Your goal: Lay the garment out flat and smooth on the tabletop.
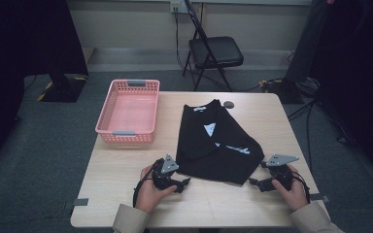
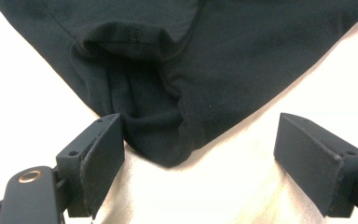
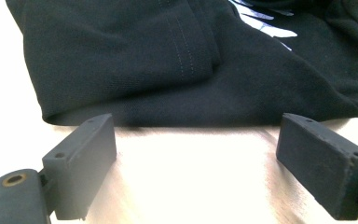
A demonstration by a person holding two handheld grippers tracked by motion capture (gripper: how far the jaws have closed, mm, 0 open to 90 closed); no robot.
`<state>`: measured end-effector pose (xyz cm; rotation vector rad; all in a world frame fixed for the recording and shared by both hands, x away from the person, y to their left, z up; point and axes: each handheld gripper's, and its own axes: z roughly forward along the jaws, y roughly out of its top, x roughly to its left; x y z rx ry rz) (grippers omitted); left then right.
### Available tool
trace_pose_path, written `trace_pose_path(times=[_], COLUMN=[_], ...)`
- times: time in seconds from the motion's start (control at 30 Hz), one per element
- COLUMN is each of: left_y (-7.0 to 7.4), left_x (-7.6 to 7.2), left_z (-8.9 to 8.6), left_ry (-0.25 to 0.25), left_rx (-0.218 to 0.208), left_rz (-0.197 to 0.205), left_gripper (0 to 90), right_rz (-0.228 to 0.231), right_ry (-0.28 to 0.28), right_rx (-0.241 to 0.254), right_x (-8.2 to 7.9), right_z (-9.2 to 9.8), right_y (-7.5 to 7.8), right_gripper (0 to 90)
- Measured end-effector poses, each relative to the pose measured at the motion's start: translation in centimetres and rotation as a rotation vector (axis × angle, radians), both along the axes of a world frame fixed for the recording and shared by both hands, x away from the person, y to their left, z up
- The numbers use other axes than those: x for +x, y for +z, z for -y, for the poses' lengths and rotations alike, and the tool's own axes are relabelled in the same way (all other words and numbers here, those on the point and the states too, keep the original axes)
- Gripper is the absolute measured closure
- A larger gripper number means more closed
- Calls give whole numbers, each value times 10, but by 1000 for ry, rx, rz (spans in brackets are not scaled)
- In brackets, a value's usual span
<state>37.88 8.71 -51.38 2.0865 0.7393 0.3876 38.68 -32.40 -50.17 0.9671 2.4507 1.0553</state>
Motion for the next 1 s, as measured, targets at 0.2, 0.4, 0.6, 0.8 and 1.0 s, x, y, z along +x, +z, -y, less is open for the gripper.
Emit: trace_pose_path(times=[0.2, 0.4, 0.6, 0.8, 1.0], left_y=[0, 0, 0, 0, 0], left_x=[0, 0, 0, 0, 0], left_z=[0, 0, 0, 0, 0], left_ry=[0, 0, 0, 0, 0], left_rx=[1, 2, 1, 2, 1], left_rz=[0, 0, 0, 0, -1], left_gripper=[153, 152, 152, 152, 152], right_rz=[-2, -2, -6, 27, 40], right_ry=[-8, -16, -23, -18, 5], right_rx=[-2, -1, 2, 52, 87], right_x=[1, 0, 2, 15, 39], right_z=[0, -1, -1, -9, -35], right_y=[0, 0, 2, 21, 32], right_gripper=[95, 95, 121, 121, 189])
